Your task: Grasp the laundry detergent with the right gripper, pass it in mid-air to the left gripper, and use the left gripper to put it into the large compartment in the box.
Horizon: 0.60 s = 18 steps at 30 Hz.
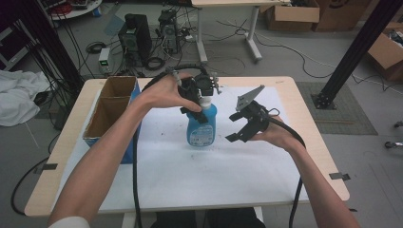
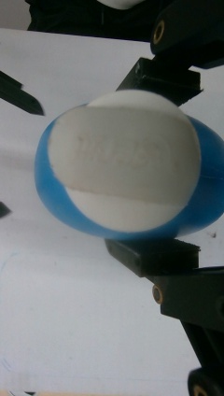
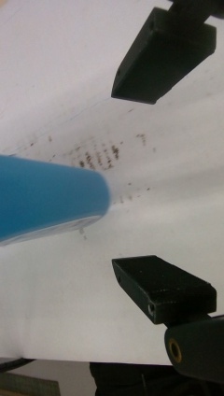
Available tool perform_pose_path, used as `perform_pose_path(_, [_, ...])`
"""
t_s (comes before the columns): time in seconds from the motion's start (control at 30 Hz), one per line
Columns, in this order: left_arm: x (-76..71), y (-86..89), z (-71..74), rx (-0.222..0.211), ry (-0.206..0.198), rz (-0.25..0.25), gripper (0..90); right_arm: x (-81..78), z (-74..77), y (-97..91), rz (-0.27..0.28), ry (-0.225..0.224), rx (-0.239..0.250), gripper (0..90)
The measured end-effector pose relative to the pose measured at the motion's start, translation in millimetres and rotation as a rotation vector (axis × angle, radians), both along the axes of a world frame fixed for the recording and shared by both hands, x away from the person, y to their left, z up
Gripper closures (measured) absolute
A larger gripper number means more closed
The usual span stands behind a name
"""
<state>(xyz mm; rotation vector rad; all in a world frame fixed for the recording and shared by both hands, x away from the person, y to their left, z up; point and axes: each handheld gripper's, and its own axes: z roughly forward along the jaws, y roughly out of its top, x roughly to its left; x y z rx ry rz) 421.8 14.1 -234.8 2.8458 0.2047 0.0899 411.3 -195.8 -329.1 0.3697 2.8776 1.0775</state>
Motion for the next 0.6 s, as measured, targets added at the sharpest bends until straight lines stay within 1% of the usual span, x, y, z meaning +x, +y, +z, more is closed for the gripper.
perform_pose_path(0.03, [0.3, 1.1, 1.8, -0.004, -0.001, 0.024, 37.9, 0.5, 0.5, -3.1, -0.01, 0.0, -0.004, 15.1])
perform_pose_path(0.1, [2.1, 4.1, 6.3, 0.006, -0.005, 0.051, 37.9, 1.5, 1.7, -9.5, -0.035, 0.001, -0.014, 15.1])
perform_pose_path(0.13, [2.9, 6.0, 8.8, 0.008, -0.006, 0.075, 37.9, 1.7, 2.1, -11.4, -0.04, 0.002, -0.019, 15.2])
perform_pose_path(0.17, [3.7, 6.8, 10.4, 0.018, -0.01, 0.073, 37.9, 1.9, 2.5, -14.3, -0.051, 0.003, -0.019, 15.1])
perform_pose_path(0.23, [4.8, 10.4, 15.5, 0.014, -0.013, 0.114, 37.9, 2.0, 3.5, -17.8, -0.061, 0.005, -0.019, 15.1])
perform_pose_path(0.33, [7.1, 15.4, 22.8, 0.018, -0.012, 0.153, 37.9, 2.0, 5.2, -23.7, -0.074, -0.002, -0.011, 15.1])
perform_pose_path(0.4, [8.3, 19.4, 28.2, 0.023, -0.012, 0.184, 37.9, 2.7, 5.9, -27.0, -0.084, -0.005, -0.015, 15.2])
perform_pose_path(0.5, [9.6, 26.0, 38.0, 0.032, -0.01, 0.236, 37.9, 4.2, 6.2, -32.5, -0.105, -0.005, -0.039, 15.3])
perform_pose_path(0.6, [12.1, 33.0, 50.6, 0.044, -0.003, 0.299, 37.9, 4.7, 5.4, -35.3, -0.12, -0.01, -0.065, 15.2])
